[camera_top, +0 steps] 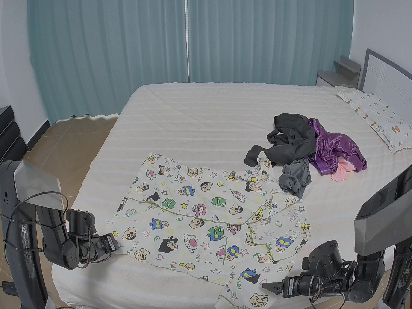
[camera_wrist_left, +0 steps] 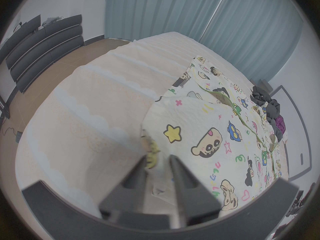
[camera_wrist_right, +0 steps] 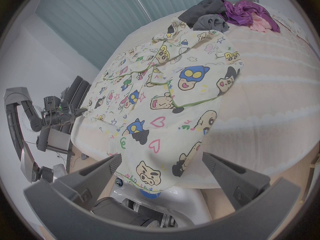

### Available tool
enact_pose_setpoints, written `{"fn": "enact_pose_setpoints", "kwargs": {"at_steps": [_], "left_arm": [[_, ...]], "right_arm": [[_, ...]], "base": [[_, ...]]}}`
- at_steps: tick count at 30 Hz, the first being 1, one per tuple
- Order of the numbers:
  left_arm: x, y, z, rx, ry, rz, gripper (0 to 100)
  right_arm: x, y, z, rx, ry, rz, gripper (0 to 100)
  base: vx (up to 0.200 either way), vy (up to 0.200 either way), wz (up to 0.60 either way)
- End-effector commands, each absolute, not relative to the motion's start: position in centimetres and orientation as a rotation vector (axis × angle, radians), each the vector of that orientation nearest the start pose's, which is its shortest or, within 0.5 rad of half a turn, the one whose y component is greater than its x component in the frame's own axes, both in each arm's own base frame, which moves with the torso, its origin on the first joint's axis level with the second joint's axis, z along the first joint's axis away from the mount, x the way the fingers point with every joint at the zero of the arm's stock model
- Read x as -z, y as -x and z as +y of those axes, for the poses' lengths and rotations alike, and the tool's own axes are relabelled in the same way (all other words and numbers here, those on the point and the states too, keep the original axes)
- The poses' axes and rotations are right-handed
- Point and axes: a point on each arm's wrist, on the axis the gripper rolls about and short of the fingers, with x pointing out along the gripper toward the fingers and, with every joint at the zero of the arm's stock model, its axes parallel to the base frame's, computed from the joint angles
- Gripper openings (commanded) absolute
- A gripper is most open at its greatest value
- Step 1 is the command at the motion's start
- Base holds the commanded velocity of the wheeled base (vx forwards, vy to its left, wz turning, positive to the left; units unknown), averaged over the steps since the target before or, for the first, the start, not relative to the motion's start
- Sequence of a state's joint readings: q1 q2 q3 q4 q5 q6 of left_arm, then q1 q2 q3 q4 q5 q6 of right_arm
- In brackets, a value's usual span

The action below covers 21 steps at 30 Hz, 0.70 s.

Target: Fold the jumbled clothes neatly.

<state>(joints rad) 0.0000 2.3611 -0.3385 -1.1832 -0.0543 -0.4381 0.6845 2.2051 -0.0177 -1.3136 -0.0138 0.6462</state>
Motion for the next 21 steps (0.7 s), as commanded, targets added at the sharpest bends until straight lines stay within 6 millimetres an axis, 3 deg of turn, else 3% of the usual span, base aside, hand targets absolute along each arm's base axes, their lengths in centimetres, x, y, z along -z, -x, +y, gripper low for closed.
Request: {"fn": "enact_pose_setpoints", "kwargs": {"at_steps": [1,13,21], "left_arm": [[5.6,-27.3,0.1,-0.143,0.440,0.838,0],[5.4,-27.3,0.3,-0.171,0.498,0.825,0],[5.3,-27.2,0.4,-0.175,0.510,0.812,0]], "right_arm": [[2.9,-15.2,12.8,-0.329,-0.253,1.033,100],[4.0,-15.1,13.2,-0.331,-0.174,1.029,100],[4.6,-16.3,13.7,-0.332,-0.150,0.998,100]], "base": [[0.000,0.000,0.00],[0.000,0.000,0.00],[0.000,0.000,0.00]]}}
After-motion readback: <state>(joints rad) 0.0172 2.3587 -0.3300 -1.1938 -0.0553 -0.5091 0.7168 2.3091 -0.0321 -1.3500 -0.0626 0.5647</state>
